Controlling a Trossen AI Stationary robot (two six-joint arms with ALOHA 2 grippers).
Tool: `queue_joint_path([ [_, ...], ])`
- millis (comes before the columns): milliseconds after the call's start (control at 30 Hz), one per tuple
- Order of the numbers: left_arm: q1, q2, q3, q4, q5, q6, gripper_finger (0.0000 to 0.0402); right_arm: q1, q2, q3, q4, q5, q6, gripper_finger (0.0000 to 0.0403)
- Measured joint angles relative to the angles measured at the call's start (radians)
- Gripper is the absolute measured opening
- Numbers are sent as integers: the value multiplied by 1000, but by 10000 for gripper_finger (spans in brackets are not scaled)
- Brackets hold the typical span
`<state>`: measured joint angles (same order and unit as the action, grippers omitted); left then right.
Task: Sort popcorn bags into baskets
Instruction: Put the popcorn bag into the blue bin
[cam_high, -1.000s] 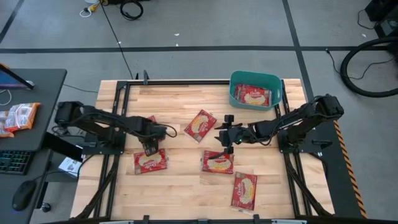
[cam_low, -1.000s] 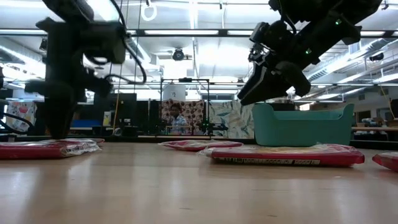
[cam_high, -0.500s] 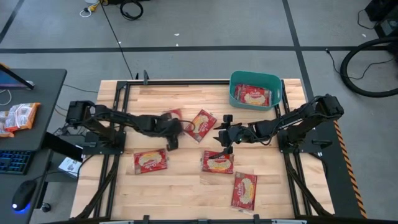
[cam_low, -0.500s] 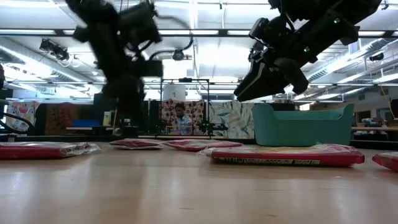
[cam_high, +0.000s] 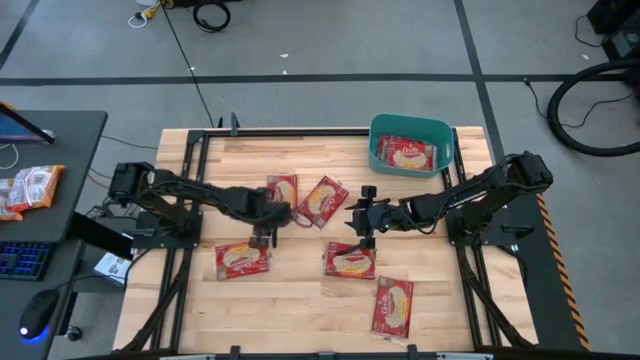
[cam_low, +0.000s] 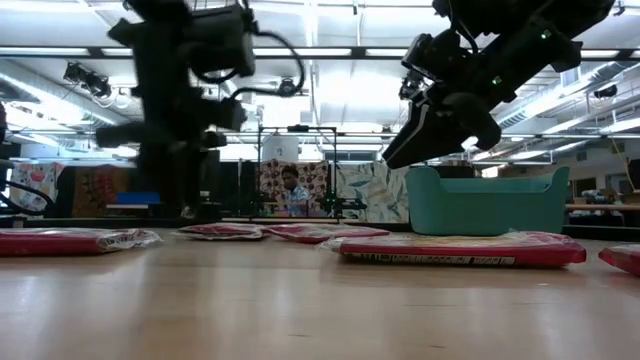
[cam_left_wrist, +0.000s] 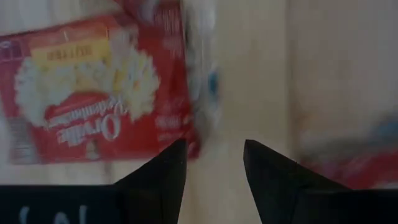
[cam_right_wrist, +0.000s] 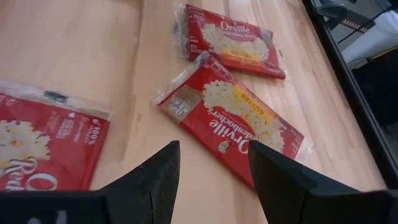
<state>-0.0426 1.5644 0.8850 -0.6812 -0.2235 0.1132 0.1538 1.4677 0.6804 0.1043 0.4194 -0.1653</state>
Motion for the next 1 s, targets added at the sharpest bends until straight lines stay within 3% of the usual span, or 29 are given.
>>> queue_joint_path([
  [233, -104, 9, -81, 44, -247, 391, 165, 14, 0, 0, 7, 5, 14, 194],
  [433, -157, 9, -149, 163, -307, 601, 165, 27, 0, 0, 7, 7, 32, 194],
  [733, -161, 8, -213, 274, -332, 640, 161, 28, 0, 0, 6, 8, 32, 194],
  [1000, -162, 8, -220, 317, -330, 640, 118, 28, 0, 0, 6, 9, 32, 194],
])
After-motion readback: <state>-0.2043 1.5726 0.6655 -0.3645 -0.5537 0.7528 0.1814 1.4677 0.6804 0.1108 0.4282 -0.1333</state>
